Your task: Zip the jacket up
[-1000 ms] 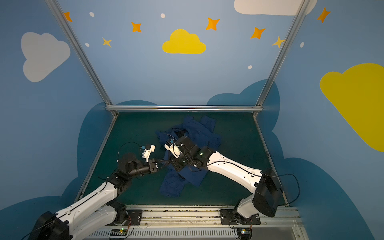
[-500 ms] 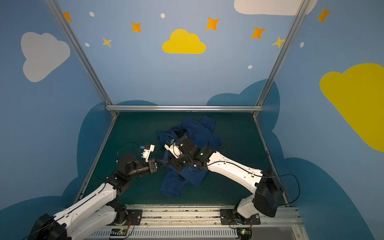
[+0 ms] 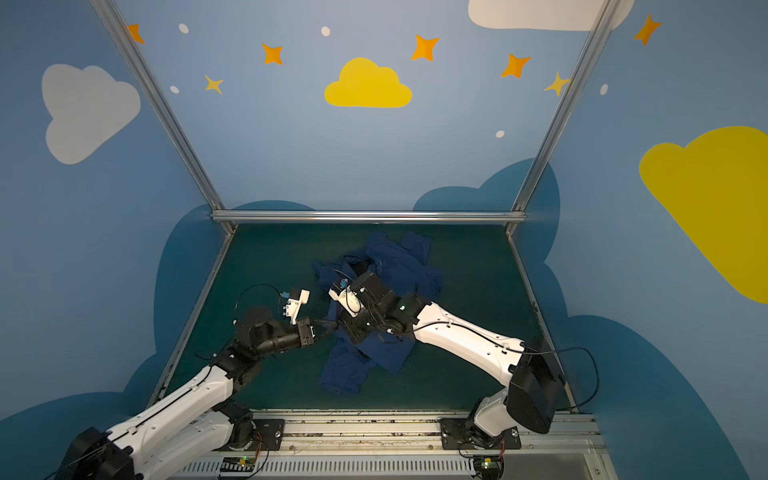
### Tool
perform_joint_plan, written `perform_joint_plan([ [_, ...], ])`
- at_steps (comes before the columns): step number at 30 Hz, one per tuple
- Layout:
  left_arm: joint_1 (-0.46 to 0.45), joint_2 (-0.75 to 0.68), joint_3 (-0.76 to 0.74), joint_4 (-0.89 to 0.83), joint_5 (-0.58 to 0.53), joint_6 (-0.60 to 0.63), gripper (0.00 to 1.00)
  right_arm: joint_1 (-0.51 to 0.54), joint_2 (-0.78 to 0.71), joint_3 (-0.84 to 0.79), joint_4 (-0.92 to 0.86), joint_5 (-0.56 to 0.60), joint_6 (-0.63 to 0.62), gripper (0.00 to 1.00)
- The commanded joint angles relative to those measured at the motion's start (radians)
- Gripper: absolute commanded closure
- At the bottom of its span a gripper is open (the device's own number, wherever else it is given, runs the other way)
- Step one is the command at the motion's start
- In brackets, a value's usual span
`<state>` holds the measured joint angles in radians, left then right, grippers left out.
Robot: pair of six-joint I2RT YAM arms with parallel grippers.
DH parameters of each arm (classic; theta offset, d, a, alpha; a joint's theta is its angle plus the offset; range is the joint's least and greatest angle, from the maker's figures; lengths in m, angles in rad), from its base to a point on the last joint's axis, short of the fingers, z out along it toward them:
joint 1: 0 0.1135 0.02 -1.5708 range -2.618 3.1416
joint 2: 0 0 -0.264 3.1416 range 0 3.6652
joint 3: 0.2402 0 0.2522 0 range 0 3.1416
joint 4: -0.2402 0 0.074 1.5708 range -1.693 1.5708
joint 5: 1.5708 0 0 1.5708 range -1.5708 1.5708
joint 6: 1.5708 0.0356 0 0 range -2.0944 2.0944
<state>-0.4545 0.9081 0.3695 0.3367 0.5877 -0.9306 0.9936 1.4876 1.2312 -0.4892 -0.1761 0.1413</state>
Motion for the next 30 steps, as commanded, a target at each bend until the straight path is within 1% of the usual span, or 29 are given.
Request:
perform_joint_plan([
  [1, -0.001, -0.005, 0.04, 0.006, 0.001, 0.018, 0.97, 0.006, 0.011, 0.038, -0.032, 0.029, -0.025, 1.0],
  [5, -0.001, -0.003, 0.042, 0.013, 0.003, 0.015, 0.97, 0.01, 0.032, 0.053, -0.024, -0.008, -0.027, 1.0],
  [9, -0.002, -0.007, 0.042, 0.013, 0.005, 0.012, 0.97, 0.015, 0.046, 0.056, -0.01, -0.006, -0.023, 0.99],
  [14, -0.003, -0.02, 0.042, -0.001, 0.001, 0.013, 0.97, 0.014, 0.054, 0.063, -0.012, 0.001, -0.029, 0.93],
  [20, -0.003, -0.02, 0.043, 0.001, 0.0, 0.012, 0.97, 0.019, 0.062, 0.076, -0.016, -0.002, -0.032, 0.81],
  [21, -0.003, -0.02, 0.044, 0.0, 0.0, 0.011, 0.97, 0.022, 0.062, 0.074, -0.02, 0.005, -0.035, 0.81],
  [22, -0.003, -0.02, 0.044, 0.0, -0.001, 0.012, 0.97, 0.022, 0.06, 0.073, -0.022, 0.008, -0.037, 0.82],
  [27, -0.003, -0.018, 0.048, -0.007, 0.001, 0.013, 0.97, 0.02, 0.057, 0.074, -0.03, 0.035, -0.04, 1.0],
  [30, -0.003, -0.021, 0.051, -0.022, -0.002, 0.02, 0.97, 0.019, 0.055, 0.081, -0.04, 0.055, -0.05, 1.0],
])
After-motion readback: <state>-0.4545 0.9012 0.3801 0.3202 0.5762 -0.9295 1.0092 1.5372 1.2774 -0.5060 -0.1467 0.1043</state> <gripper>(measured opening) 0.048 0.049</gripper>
